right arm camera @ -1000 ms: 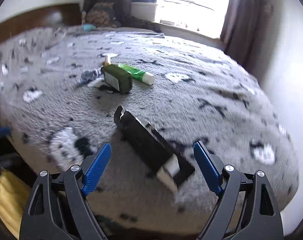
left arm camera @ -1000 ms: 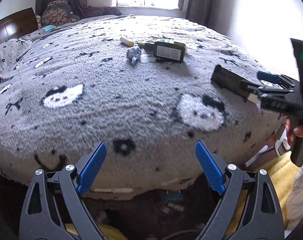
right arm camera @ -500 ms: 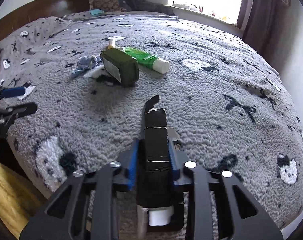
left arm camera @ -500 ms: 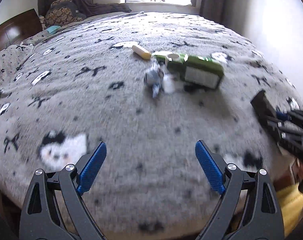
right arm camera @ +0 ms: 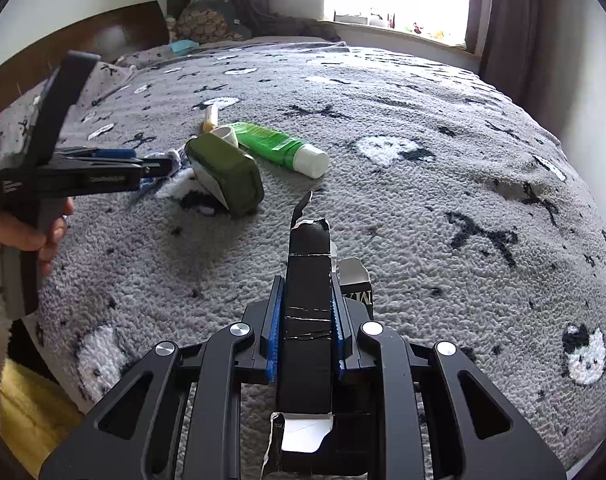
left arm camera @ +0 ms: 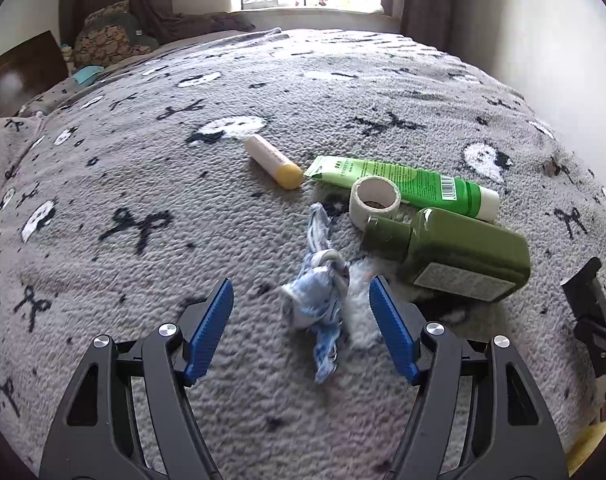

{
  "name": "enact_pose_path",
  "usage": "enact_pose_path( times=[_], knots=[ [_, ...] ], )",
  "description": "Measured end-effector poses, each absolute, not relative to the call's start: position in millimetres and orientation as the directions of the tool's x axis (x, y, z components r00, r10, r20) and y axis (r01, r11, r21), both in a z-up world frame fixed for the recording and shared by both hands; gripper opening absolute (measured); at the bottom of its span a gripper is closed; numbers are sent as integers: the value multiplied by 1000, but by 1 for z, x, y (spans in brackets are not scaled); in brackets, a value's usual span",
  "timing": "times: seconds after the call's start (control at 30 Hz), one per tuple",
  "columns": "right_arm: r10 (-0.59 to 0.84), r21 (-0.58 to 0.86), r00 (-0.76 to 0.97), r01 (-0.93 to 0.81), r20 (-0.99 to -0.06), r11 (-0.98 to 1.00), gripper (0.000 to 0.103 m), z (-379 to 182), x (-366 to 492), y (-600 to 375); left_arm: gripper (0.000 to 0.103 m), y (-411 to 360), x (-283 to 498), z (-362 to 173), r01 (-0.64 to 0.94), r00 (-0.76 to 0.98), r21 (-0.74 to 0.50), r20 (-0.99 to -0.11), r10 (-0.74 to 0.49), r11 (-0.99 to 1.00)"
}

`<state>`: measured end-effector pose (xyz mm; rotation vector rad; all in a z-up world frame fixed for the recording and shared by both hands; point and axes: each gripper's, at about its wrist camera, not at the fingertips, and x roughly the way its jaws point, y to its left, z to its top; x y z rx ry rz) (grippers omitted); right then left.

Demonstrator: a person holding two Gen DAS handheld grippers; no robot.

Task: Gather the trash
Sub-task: 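Grasp the fuzzy blue toy with left tool while right tool grasps the black case, then lower toy and case beside the bed and release them into the bin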

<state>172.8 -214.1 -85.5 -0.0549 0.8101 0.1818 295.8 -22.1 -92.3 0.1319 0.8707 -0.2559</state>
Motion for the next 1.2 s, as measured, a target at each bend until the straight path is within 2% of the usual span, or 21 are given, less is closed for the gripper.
enact_pose_path(
  times=[0.13, 0.33, 0.77, 1.2],
  knots=[
    [148, 32, 680, -180, -718, 983, 21, -82, 173, -219, 37, -29, 307, -103, 286, 573, 6, -802, -166, 958],
    [145, 31, 688, -175, -711, 984, 22, -80, 171, -219, 28, -30, 298, -101, 288, 574, 27, -805, -150, 957],
    [180, 69, 706, -183, -685, 981, 22, -72, 145, -222, 27, -1, 238, -76, 263, 597, 17, -788, -149, 965],
    [289, 141, 805, -253, -518, 957, 22, -23, 50, -221, 27, 11, 113, -2, 348, 732, 19, -631, -259, 937]
  ],
)
